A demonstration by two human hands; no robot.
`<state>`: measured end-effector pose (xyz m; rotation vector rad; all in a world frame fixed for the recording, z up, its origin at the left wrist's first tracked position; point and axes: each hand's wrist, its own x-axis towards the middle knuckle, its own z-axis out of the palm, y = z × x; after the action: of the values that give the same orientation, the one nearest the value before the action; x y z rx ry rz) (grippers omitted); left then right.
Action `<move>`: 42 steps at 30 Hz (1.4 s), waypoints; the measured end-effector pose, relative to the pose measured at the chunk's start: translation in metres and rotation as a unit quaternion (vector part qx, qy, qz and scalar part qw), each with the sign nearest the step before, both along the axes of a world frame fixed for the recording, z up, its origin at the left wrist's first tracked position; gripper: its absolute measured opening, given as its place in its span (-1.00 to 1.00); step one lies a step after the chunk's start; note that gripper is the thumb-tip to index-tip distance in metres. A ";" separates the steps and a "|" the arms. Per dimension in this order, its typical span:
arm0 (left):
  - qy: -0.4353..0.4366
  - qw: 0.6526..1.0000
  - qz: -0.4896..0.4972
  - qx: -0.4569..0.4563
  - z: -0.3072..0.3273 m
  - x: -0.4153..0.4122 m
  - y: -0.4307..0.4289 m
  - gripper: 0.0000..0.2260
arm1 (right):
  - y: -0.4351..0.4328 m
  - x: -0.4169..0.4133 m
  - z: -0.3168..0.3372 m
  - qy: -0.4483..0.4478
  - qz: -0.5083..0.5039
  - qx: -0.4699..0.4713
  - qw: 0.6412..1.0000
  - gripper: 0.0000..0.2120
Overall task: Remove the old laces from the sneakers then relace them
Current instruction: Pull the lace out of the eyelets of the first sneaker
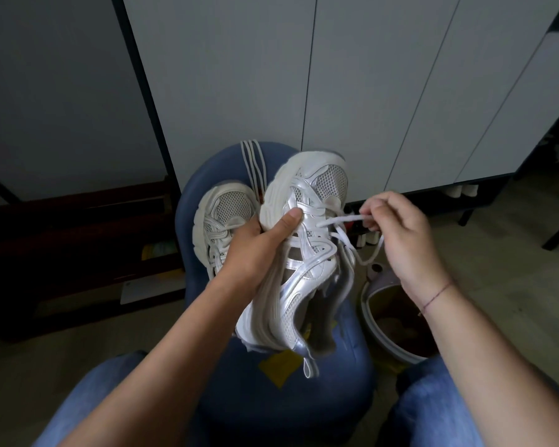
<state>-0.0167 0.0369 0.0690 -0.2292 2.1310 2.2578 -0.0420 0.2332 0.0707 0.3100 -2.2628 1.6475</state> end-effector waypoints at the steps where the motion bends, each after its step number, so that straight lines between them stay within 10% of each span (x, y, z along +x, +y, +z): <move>1: -0.002 1.000 0.008 -0.014 0.000 0.000 0.001 -0.64 | -0.003 0.002 0.000 0.010 0.003 0.047 0.999 -0.73; 7: 0.009 0.996 0.025 -0.082 -0.006 -0.001 0.002 -0.55 | -0.024 0.008 -0.003 0.163 -0.024 0.246 0.955 -0.65; 12: 0.006 0.999 0.011 -0.038 -0.005 -0.002 0.000 -0.63 | -0.021 0.007 0.004 0.016 0.061 -0.082 0.995 -0.73; 17: 0.000 1.000 0.002 -0.006 -0.004 -0.003 -0.002 -0.57 | 0.004 -0.005 0.015 -0.061 0.031 -0.383 0.921 -0.65; 22: 0.000 1.000 0.005 -0.030 -0.006 -0.002 0.001 -0.55 | 0.003 -0.001 -0.002 -0.035 -0.010 -0.016 0.999 -0.75; 30: 0.010 0.997 0.010 -0.080 -0.008 0.000 0.002 -0.59 | -0.025 0.008 -0.004 0.178 -0.027 0.296 0.938 -0.67; 36: -0.009 0.999 -0.008 -0.035 -0.005 0.000 0.001 -0.59 | -0.016 0.007 0.004 0.030 0.107 -0.038 0.993 -0.76; 39: -0.014 1.000 -0.021 0.000 -0.003 0.000 0.000 -0.60 | -0.007 0.005 0.013 -0.040 0.129 -0.312 0.940 -0.79; 42: -0.009 1.000 -0.026 0.002 -0.003 0.001 0.001 -0.63 | -0.004 0.004 0.008 -0.071 0.098 -0.264 0.957 -0.73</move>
<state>-0.0158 0.0381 0.0658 -0.1924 2.0983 2.2232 -0.0385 0.2292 0.0784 0.2961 -1.8252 2.3618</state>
